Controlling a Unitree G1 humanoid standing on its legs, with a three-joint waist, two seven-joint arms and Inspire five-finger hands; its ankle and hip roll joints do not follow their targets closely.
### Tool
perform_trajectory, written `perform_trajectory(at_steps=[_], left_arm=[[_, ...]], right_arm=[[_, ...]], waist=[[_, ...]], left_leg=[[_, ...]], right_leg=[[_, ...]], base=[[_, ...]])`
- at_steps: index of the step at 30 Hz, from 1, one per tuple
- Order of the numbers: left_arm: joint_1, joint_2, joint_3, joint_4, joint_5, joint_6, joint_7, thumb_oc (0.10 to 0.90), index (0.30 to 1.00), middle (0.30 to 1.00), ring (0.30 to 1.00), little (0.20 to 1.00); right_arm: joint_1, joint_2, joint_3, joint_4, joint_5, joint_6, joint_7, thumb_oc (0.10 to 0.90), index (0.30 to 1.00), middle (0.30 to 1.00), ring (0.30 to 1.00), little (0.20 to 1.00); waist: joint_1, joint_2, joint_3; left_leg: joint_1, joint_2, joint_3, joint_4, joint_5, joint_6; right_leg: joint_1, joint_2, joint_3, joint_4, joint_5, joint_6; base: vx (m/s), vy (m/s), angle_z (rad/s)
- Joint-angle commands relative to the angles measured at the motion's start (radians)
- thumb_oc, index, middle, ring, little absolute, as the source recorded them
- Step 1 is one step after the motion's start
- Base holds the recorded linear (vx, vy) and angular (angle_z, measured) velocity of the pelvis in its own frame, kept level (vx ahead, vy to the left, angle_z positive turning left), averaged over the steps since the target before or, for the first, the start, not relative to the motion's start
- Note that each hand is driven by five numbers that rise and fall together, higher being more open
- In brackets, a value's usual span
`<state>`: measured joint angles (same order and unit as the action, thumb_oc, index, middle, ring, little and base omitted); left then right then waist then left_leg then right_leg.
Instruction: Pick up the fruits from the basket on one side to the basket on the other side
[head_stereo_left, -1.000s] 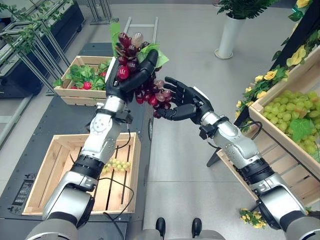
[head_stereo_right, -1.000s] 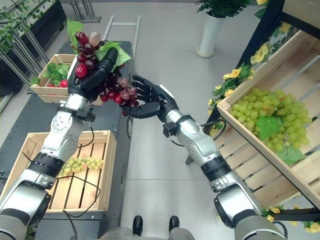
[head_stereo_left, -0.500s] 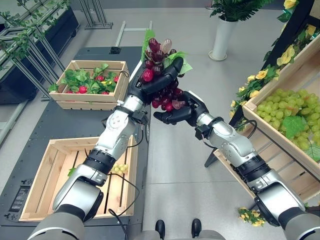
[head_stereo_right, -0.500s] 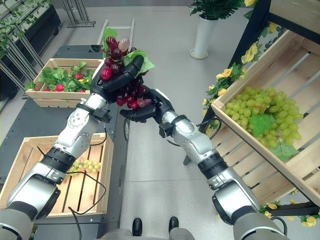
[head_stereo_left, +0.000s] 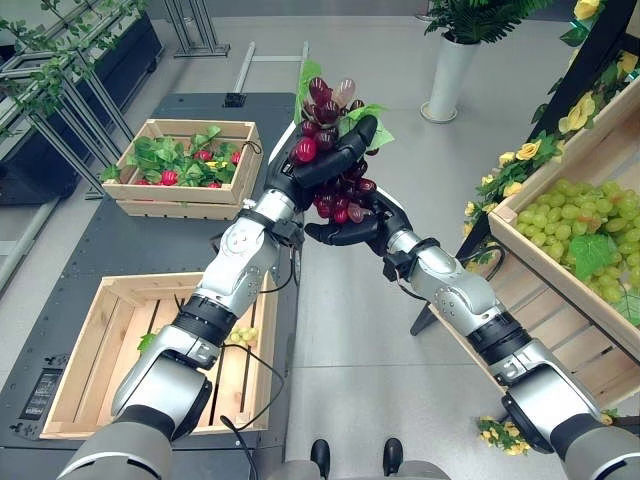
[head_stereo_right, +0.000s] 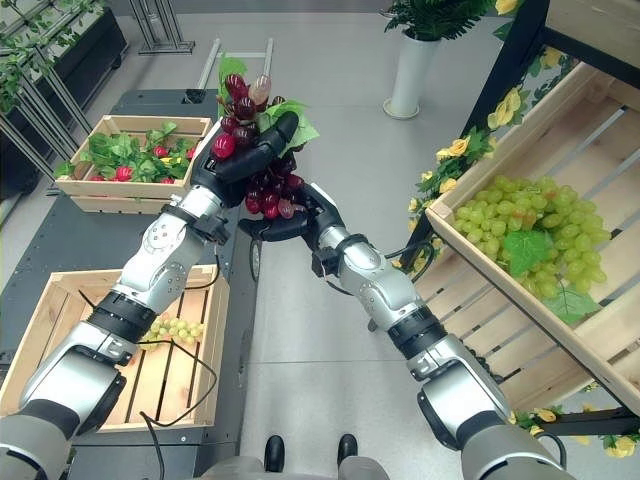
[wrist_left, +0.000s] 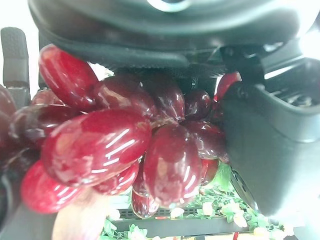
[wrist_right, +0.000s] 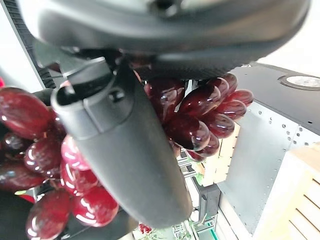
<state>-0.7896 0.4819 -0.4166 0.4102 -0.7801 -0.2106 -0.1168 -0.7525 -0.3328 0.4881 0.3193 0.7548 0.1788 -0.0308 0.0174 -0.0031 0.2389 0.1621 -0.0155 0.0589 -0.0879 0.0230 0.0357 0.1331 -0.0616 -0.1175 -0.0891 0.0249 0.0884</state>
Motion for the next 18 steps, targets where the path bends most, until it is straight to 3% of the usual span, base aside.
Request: perform_trajectory(at_steps=[1, 11, 12, 13, 18], left_arm=[[-0.142, -0.067, -0.036, 0.052, 0.001, -0.078, 0.005, 0.400, 0.300, 0.300, 0.300, 0.300], [-0.111, -0.056, -0.014, 0.111, 0.036, -0.076, 0.051, 0.400, 0.300, 0.300, 0.300, 0.300], [-0.110, -0.054, -0.014, 0.115, 0.039, -0.074, 0.052, 0.532, 0.498, 0.498, 0.498, 0.498], [-0.106, -0.050, -0.012, 0.125, 0.043, -0.066, 0.055, 0.800, 0.900, 0.900, 0.900, 0.900], [-0.096, -0.035, -0.007, 0.185, 0.073, -0.056, 0.075, 0.800, 0.900, 0.900, 0.900, 0.900]], right_arm=[[-0.175, 0.102, -0.068, 0.060, 0.072, -0.226, -0.049, 0.400, 0.300, 0.300, 0.300, 0.300], [-0.146, 0.088, -0.087, 0.062, 0.069, -0.237, -0.064, 0.400, 0.300, 0.300, 0.300, 0.300], [-0.144, 0.086, -0.088, 0.062, 0.070, -0.237, -0.065, 0.400, 0.300, 0.300, 0.300, 0.300], [-0.141, 0.081, -0.091, 0.063, 0.075, -0.239, -0.066, 0.400, 0.300, 0.300, 0.300, 0.300], [-0.123, 0.071, -0.102, 0.071, 0.071, -0.246, -0.068, 0.400, 0.300, 0.300, 0.300, 0.300]], waist=[[0.006, 0.012, -0.219], [0.000, 0.012, -0.213], [-0.001, 0.012, -0.213], [-0.002, 0.013, -0.213], [-0.009, 0.014, -0.209]], left_leg=[[-0.022, -0.039, -0.012, 0.001, -0.070, -0.025], [-0.018, -0.037, -0.008, 0.001, -0.075, -0.023], [-0.018, -0.037, -0.008, 0.001, -0.075, -0.023], [-0.018, -0.036, -0.006, 0.001, -0.075, -0.023], [-0.017, -0.034, 0.003, 0.001, -0.075, -0.024]], right_leg=[[0.003, 0.043, -0.022, 0.002, -0.028, -0.059], [0.004, 0.044, -0.016, 0.002, -0.028, -0.060], [0.004, 0.044, -0.015, 0.002, -0.028, -0.059], [0.003, 0.045, -0.012, 0.002, -0.027, -0.059], [0.002, 0.046, -0.009, 0.002, -0.025, -0.057]], base=[[0.00, 0.000, 0.00], [0.00, 0.000, 0.00], [0.00, 0.000, 0.00], [0.00, 0.000, 0.00], [0.00, 0.000, 0.00]])
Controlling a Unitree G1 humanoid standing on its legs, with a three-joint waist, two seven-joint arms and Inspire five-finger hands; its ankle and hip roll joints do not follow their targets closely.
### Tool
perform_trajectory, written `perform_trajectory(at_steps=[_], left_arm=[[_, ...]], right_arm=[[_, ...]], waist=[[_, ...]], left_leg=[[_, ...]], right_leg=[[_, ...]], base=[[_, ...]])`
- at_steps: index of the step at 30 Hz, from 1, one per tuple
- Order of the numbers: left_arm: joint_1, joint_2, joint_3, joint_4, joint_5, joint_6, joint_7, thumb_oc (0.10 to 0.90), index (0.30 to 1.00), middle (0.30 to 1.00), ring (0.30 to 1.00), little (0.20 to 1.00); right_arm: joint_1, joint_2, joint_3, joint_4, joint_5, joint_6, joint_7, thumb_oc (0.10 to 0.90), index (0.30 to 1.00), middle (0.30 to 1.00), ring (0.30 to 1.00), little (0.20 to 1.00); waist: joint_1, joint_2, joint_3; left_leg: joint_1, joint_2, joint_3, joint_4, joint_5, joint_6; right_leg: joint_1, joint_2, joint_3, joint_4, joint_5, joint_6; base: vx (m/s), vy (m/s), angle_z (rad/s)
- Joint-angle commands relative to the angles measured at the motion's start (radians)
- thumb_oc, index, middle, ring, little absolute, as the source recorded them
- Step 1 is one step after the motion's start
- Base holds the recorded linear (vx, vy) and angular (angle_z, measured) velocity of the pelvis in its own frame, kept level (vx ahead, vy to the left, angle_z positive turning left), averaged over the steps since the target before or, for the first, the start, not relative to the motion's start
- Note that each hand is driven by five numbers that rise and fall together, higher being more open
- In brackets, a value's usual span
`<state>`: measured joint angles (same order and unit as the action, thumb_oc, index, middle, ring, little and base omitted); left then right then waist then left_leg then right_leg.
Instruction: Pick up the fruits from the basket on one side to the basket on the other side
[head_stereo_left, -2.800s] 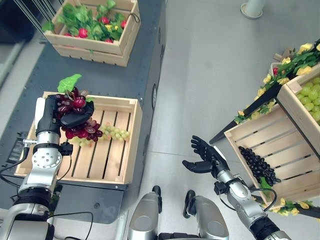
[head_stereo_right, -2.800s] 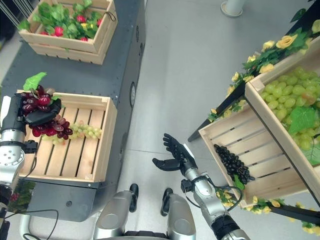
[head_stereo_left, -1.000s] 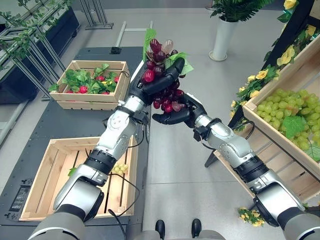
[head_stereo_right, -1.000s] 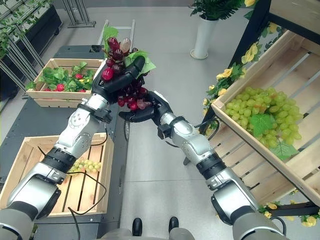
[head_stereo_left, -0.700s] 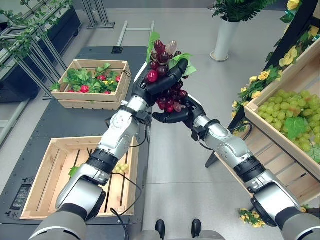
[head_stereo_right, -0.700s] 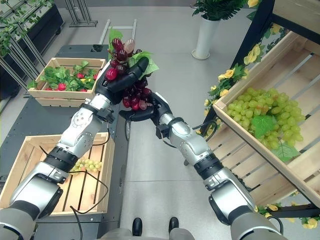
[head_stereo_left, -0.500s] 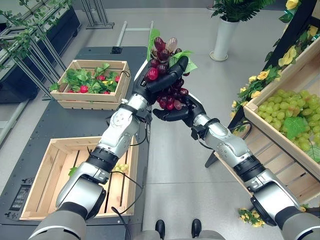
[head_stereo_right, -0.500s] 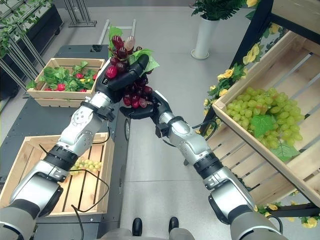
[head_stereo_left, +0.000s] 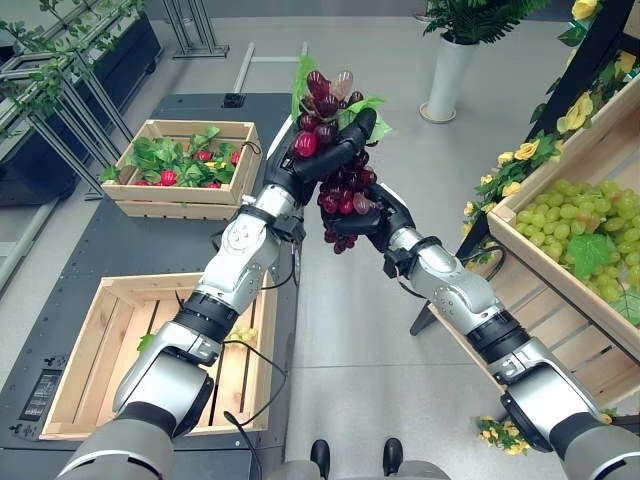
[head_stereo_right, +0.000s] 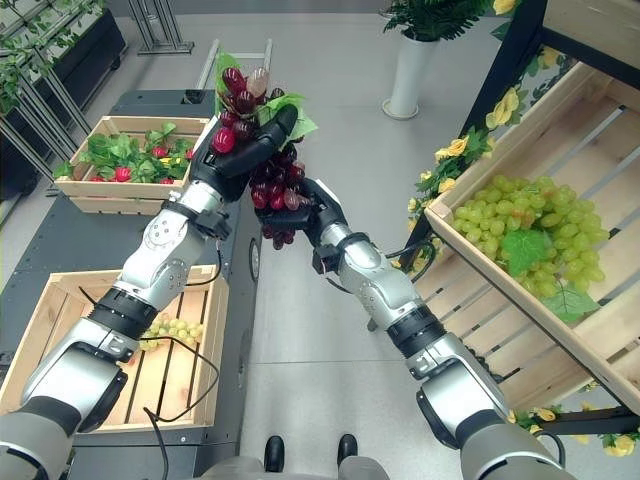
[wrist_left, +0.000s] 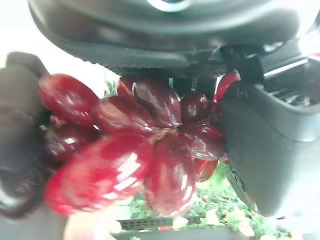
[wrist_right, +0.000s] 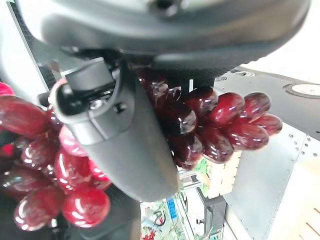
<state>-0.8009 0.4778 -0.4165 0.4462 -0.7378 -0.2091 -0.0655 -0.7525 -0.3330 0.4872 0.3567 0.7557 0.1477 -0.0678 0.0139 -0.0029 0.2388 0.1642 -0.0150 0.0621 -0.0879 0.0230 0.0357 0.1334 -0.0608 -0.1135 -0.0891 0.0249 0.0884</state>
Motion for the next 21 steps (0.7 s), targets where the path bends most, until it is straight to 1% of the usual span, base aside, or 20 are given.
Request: perform_trajectory(at_steps=[1, 8, 9, 13, 17, 21], left_arm=[[-0.084, -0.030, -0.006, 0.152, 0.032, -0.057, 0.024, 0.800, 0.900, 0.900, 0.900, 0.900], [-0.039, -0.014, 0.033, 0.238, 0.071, -0.063, 0.054, 0.800, 0.900, 0.900, 0.900, 0.900], [-0.016, -0.004, 0.052, 0.255, 0.072, -0.059, 0.061, 0.800, 0.900, 0.900, 0.900, 0.900], [0.040, 0.020, 0.092, 0.281, 0.077, -0.052, 0.072, 0.800, 0.900, 0.900, 0.900, 0.900], [0.088, 0.038, 0.119, 0.297, 0.080, -0.051, 0.059, 0.800, 0.900, 0.900, 0.900, 0.900], [0.145, 0.042, 0.146, 0.305, 0.057, -0.062, 0.017, 0.800, 0.900, 0.900, 0.900, 0.900]], right_arm=[[-0.122, 0.070, -0.102, 0.034, 0.070, -0.214, -0.030, 0.400, 0.300, 0.300, 0.300, 0.300], [-0.059, 0.039, -0.127, 0.054, 0.052, -0.219, -0.021, 0.400, 0.300, 0.300, 0.300, 0.300], [-0.025, 0.020, -0.140, 0.063, 0.046, -0.226, -0.013, 0.400, 0.300, 0.300, 0.300, 0.300], [0.043, -0.010, -0.167, 0.080, 0.034, -0.235, -0.002, 0.400, 0.300, 0.300, 0.300, 0.300], [0.100, -0.029, -0.186, 0.091, 0.015, -0.248, -0.002, 0.400, 0.300, 0.300, 0.300, 0.300], [0.160, -0.063, -0.200, 0.107, -0.025, -0.259, 0.008, 0.400, 0.300, 0.300, 0.300, 0.300]], waist=[[-0.006, 0.014, -0.208], [-0.021, 0.016, -0.204], [-0.026, 0.015, -0.201], [-0.037, 0.017, -0.196], [-0.046, 0.018, -0.188], [-0.055, 0.020, -0.174]], left_leg=[[-0.019, -0.034, 0.000, 0.001, -0.075, -0.024], [-0.015, -0.028, 0.021, 0.001, -0.077, -0.027], [-0.015, -0.027, 0.025, 0.001, -0.078, -0.027], [-0.011, -0.024, 0.038, 0.001, -0.080, -0.026], [-0.010, -0.022, 0.050, 0.001, -0.082, -0.026], [-0.008, -0.021, 0.062, 0.001, -0.083, -0.024]], right_leg=[[0.001, 0.045, -0.012, 0.002, -0.025, -0.057], [0.000, 0.047, -0.001, 0.002, -0.024, -0.054], [-0.002, 0.048, 0.004, 0.002, -0.022, -0.053], [-0.004, 0.049, 0.012, 0.002, -0.021, -0.051], [-0.007, 0.050, 0.022, 0.002, -0.020, -0.050], [-0.010, 0.051, 0.031, 0.002, -0.017, -0.049]], base=[[0.00, 0.000, 0.00], [0.00, -0.004, -0.01], [0.01, -0.013, -0.04], [0.02, -0.011, -0.09], [0.01, -0.013, -0.04], [0.00, -0.005, -0.10]])
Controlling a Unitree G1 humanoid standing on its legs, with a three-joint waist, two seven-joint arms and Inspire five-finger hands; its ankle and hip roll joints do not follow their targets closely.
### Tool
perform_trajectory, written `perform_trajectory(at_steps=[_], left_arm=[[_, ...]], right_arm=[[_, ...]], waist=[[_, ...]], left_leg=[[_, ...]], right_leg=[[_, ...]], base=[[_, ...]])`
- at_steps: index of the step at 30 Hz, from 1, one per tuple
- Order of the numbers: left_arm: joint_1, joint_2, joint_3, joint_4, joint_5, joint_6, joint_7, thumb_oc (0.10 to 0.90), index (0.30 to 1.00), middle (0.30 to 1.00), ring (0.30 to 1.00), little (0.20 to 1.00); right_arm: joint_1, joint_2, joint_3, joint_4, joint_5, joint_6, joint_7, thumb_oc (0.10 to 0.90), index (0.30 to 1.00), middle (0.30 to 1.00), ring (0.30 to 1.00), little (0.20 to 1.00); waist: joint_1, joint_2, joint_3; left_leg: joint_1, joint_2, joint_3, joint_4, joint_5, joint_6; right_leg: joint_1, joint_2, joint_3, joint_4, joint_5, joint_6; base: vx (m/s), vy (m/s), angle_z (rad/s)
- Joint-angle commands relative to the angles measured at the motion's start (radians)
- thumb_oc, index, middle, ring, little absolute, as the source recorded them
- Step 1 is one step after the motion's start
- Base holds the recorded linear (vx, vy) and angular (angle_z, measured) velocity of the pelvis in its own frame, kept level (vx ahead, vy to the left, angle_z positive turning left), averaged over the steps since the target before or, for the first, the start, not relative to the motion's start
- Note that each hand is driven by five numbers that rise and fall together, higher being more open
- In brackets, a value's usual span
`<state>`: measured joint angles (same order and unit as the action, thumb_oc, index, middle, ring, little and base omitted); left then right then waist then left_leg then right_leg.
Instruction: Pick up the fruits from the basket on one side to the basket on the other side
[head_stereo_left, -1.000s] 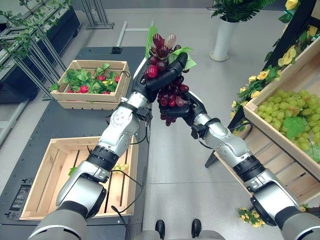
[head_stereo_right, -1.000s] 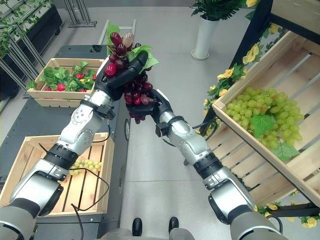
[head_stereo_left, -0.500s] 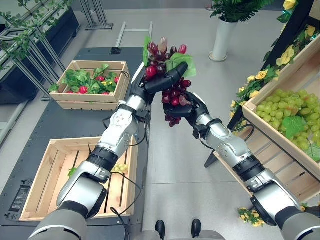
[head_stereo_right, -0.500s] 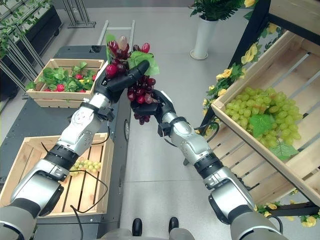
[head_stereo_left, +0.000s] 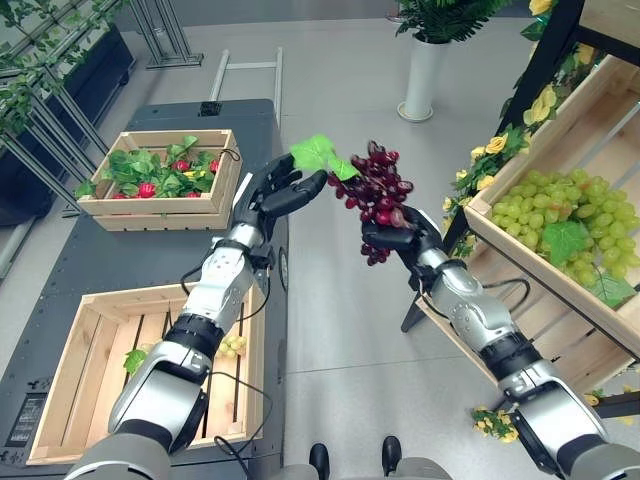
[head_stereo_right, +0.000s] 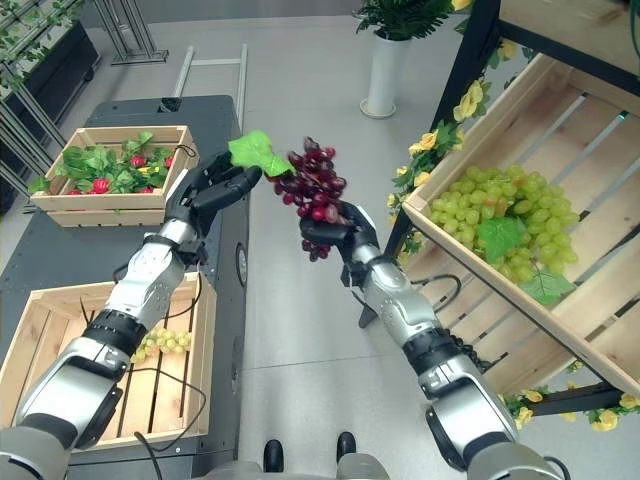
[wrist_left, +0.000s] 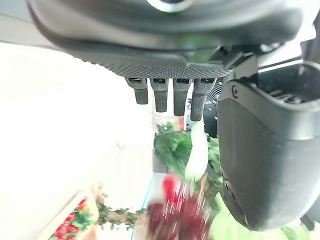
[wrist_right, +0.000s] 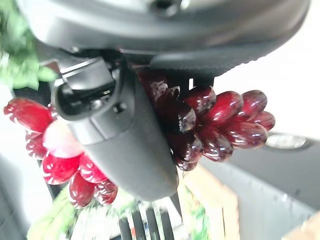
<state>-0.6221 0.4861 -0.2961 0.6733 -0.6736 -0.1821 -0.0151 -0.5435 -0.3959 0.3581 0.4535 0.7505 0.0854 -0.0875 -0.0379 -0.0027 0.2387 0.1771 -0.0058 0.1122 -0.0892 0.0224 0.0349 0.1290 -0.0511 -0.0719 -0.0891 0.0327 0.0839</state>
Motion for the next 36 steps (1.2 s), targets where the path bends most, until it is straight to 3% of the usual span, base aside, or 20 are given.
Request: perform_trajectory(at_steps=[1, 4, 15, 21, 23, 25, 26, 28, 36], left_arm=[[-0.023, 0.033, 0.031, 0.076, -0.022, -0.087, -0.045, 0.800, 0.900, 0.900, 0.900, 0.900], [0.056, 0.011, 0.062, 0.058, -0.048, -0.098, -0.067, 0.800, 0.900, 0.900, 0.900, 0.900], [0.324, -0.103, 0.087, 0.012, 0.069, -0.125, -0.044, 0.800, 0.900, 0.900, 0.900, 0.900], [0.368, -0.102, 0.083, -0.003, 0.110, -0.137, -0.033, 0.800, 0.900, 0.900, 0.900, 0.900], [0.363, -0.092, 0.074, -0.024, 0.126, -0.141, -0.020, 0.800, 0.900, 0.900, 0.900, 0.900], [0.352, -0.083, 0.066, -0.036, 0.130, -0.144, -0.011, 0.800, 0.900, 0.900, 0.900, 0.900], [0.311, -0.061, 0.047, -0.059, 0.138, -0.153, 0.005, 0.800, 0.900, 0.900, 0.900, 0.900], [0.292, -0.046, 0.039, -0.086, 0.132, -0.153, 0.010, 0.800, 0.900, 0.900, 0.900, 0.900], [0.302, -0.016, -0.007, -0.254, 0.117, -0.139, -0.003, 0.800, 0.900, 0.900, 0.900, 0.900]], right_arm=[[-0.037, -0.006, -0.075, 0.014, -0.031, -0.199, 0.030, 0.400, 0.300, 0.300, 0.300, 0.300], [0.032, -0.023, -0.101, 0.027, -0.068, -0.215, 0.042, 0.400, 0.300, 0.300, 0.300, 0.300], [0.262, -0.054, -0.153, 0.042, -0.200, -0.223, 0.088, 0.400, 0.300, 0.300, 0.300, 0.300], [0.293, -0.055, -0.164, 0.099, -0.176, -0.228, 0.098, 0.400, 0.300, 0.300, 0.300, 0.300], [0.287, -0.058, -0.165, 0.118, -0.170, -0.234, 0.082, 0.400, 0.300, 0.300, 0.300, 0.300], [0.276, -0.064, -0.165, 0.126, -0.158, -0.245, 0.077, 0.400, 0.300, 0.300, 0.300, 0.300], [0.250, -0.085, -0.190, 0.158, -0.106, -0.276, 0.063, 0.400, 0.300, 0.300, 0.300, 0.300], [0.236, -0.102, -0.220, 0.174, -0.051, -0.301, 0.054, 0.400, 0.300, 0.300, 0.300, 0.300], [0.176, -0.168, -0.342, 0.209, 0.018, -0.375, -0.044, 0.400, 0.300, 0.300, 0.300, 0.300]], waist=[[-0.004, 0.020, -0.172], [-0.008, 0.021, -0.164], [-0.004, 0.000, -0.118], [0.003, -0.011, -0.065], [0.005, -0.017, -0.035], [0.007, -0.022, -0.007], [0.016, -0.038, 0.080], [0.024, -0.049, 0.137], [0.049, -0.044, 0.239]], left_leg=[[-0.021, -0.031, 0.014, 0.002, -0.083, -0.024], [-0.016, -0.031, 0.018, 0.002, -0.087, -0.022], [-0.023, -0.031, 0.030, 0.002, -0.085, -0.009], [-0.046, -0.028, 0.034, 0.003, -0.075, -0.001], [-0.077, -0.024, 0.036, 0.032, -0.077, 0.002], [-0.106, -0.021, 0.035, 0.063, -0.079, 0.003], [-0.195, -0.016, 0.029, 0.183, -0.097, 0.003], [-0.262, -0.011, 0.025, 0.283, -0.120, 0.004], [-0.451, -0.024, -0.020, 0.524, -0.190, 0.003]], right_leg=[[-0.007, 0.041, -0.010, 0.002, -0.024, -0.044], [-0.005, 0.041, -0.005, 0.002, -0.023, -0.041], [-0.019, 0.046, 0.012, 0.002, -0.012, -0.036], [-0.045, 0.051, 0.020, 0.015, -0.006, -0.042], [-0.084, 0.051, 0.020, 0.072, -0.025, -0.047], [-0.114, 0.050, 0.014, 0.118, -0.037, -0.049], [-0.193, 0.046, -0.014, 0.240, -0.071, -0.054], [-0.242, 0.037, -0.037, 0.314, -0.087, -0.058], [-0.393, 0.018, -0.085, 0.527, -0.154, -0.094]], base=[[0.03, -0.007, -0.17], [0.05, -0.007, -0.11], [0.03, -0.008, -0.10], [-0.01, 0.009, -0.05], [-0.09, 0.020, -0.10], [-0.20, -0.015, -0.09], [-0.33, -0.052, -0.01], [-0.25, -0.053, 0.08], [-0.07, 0.004, 0.16]])
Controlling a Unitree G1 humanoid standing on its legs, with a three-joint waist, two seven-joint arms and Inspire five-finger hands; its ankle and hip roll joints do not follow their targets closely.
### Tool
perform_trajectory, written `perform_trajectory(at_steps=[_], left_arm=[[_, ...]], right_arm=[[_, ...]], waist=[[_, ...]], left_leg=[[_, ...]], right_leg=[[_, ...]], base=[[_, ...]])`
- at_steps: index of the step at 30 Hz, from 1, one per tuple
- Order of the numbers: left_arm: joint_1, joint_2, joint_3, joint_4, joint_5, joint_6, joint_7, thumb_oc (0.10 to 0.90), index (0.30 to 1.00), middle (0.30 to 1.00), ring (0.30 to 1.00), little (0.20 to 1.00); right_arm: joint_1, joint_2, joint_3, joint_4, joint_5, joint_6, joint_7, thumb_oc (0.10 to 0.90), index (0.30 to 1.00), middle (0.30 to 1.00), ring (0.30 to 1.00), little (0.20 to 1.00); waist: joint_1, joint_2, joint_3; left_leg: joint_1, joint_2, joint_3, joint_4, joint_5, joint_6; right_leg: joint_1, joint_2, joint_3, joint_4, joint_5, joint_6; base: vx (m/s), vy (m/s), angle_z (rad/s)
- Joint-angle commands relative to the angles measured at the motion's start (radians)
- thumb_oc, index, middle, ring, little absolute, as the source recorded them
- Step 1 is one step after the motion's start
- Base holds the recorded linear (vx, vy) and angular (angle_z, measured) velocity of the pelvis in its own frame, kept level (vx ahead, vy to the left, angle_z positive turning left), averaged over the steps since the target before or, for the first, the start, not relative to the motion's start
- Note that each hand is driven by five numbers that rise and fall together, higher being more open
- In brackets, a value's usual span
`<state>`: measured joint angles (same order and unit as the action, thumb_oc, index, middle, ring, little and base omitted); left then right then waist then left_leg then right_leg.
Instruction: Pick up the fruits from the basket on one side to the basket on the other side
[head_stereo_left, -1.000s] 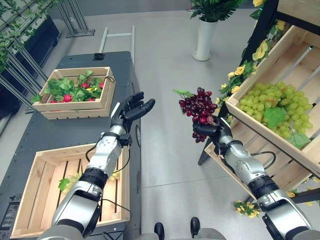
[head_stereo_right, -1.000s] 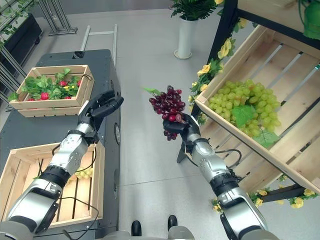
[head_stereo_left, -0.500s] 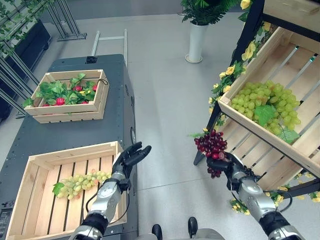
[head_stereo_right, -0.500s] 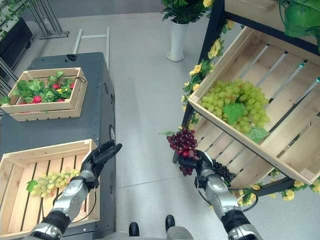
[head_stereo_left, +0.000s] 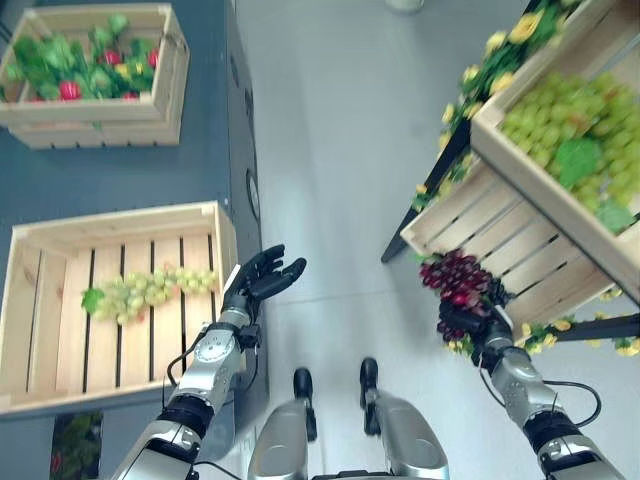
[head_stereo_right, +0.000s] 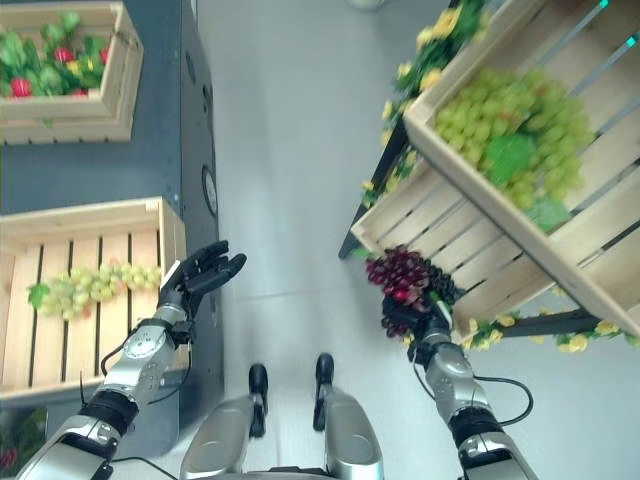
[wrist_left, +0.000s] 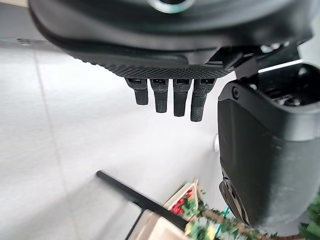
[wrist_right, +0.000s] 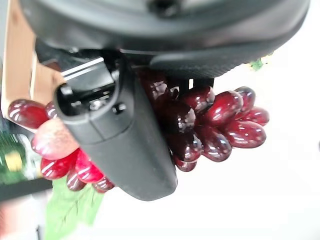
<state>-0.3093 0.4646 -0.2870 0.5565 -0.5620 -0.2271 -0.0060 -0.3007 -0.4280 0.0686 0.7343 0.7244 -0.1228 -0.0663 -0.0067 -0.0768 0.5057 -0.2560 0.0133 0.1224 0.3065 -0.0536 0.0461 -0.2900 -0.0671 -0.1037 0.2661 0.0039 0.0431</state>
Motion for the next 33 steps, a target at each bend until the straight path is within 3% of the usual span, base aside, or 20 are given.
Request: perform_trajectory(at_steps=[1, 6, 11, 19, 26, 33], left_arm=[[-0.011, 0.008, -0.018, -0.142, 0.005, -0.093, -0.012, 0.800, 0.900, 0.900, 0.900, 0.900], [-0.011, 0.049, -0.045, -0.244, -0.004, -0.091, 0.001, 0.800, 0.900, 0.900, 0.900, 0.900], [-0.009, 0.088, -0.077, -0.326, -0.016, -0.092, 0.007, 0.800, 0.900, 0.900, 0.900, 0.900], [-0.030, 0.161, -0.115, -0.409, -0.038, -0.082, 0.002, 0.800, 0.900, 0.900, 0.900, 0.900], [-0.025, 0.219, -0.101, -0.462, -0.059, -0.093, -0.019, 0.800, 0.900, 0.900, 0.900, 0.900], [-0.028, 0.248, -0.084, -0.470, -0.056, -0.084, -0.031, 0.800, 0.900, 0.900, 0.900, 0.900]], right_arm=[[-0.070, -0.139, -0.054, -0.072, 0.038, -0.169, -0.075, 0.400, 0.300, 0.300, 0.300, 0.300], [-0.126, -0.237, -0.102, -0.038, 0.004, -0.173, -0.163, 0.400, 0.300, 0.300, 0.300, 0.300], [-0.178, -0.338, -0.124, 0.019, -0.030, -0.181, -0.236, 0.400, 0.300, 0.300, 0.300, 0.300], [-0.302, -0.502, -0.073, 0.078, -0.211, -0.181, -0.331, 0.400, 0.300, 0.300, 0.300, 0.300], [-0.366, -0.605, 0.002, 0.123, -0.287, -0.088, -0.301, 0.400, 0.300, 0.300, 0.300, 0.300], [-0.369, -0.632, 0.029, 0.165, -0.266, -0.059, -0.262, 0.400, 0.300, 0.300, 0.300, 0.300]], waist=[[0.018, 0.031, -0.027], [0.029, 0.045, 0.014], [0.040, 0.053, 0.014], [0.059, 0.053, 0.014], [0.072, 0.031, 0.014], [0.083, -0.001, 0.014]], left_leg=[[-0.025, -0.044, -0.031, 0.134, -0.116, -0.008], [-0.135, -0.067, -0.057, 0.252, -0.147, -0.007], [-0.239, -0.076, -0.069, 0.344, -0.167, -0.004], [-0.338, -0.081, -0.067, 0.403, -0.178, 0.003], [-0.404, -0.071, -0.070, 0.459, -0.198, 0.003], [-0.435, -0.064, -0.085, 0.485, -0.209, 0.010]], right_leg=[[0.019, 0.034, -0.054, 0.179, -0.128, -0.055], [-0.079, 0.022, -0.070, 0.303, -0.164, -0.072], [-0.174, 0.015, -0.078, 0.388, -0.178, -0.077], [-0.277, 0.013, -0.078, 0.464, -0.183, -0.070], [-0.338, 0.017, -0.079, 0.512, -0.187, -0.065], [-0.361, 0.025, -0.085, 0.523, -0.178, -0.060]], base=[[-0.07, 0.032, 0.22], [-0.05, 0.027, 0.06], [-0.02, -0.008, 0.10], [-0.02, -0.045, -0.01], [0.00, -0.055, 0.03], [0.00, -0.050, 0.05]])
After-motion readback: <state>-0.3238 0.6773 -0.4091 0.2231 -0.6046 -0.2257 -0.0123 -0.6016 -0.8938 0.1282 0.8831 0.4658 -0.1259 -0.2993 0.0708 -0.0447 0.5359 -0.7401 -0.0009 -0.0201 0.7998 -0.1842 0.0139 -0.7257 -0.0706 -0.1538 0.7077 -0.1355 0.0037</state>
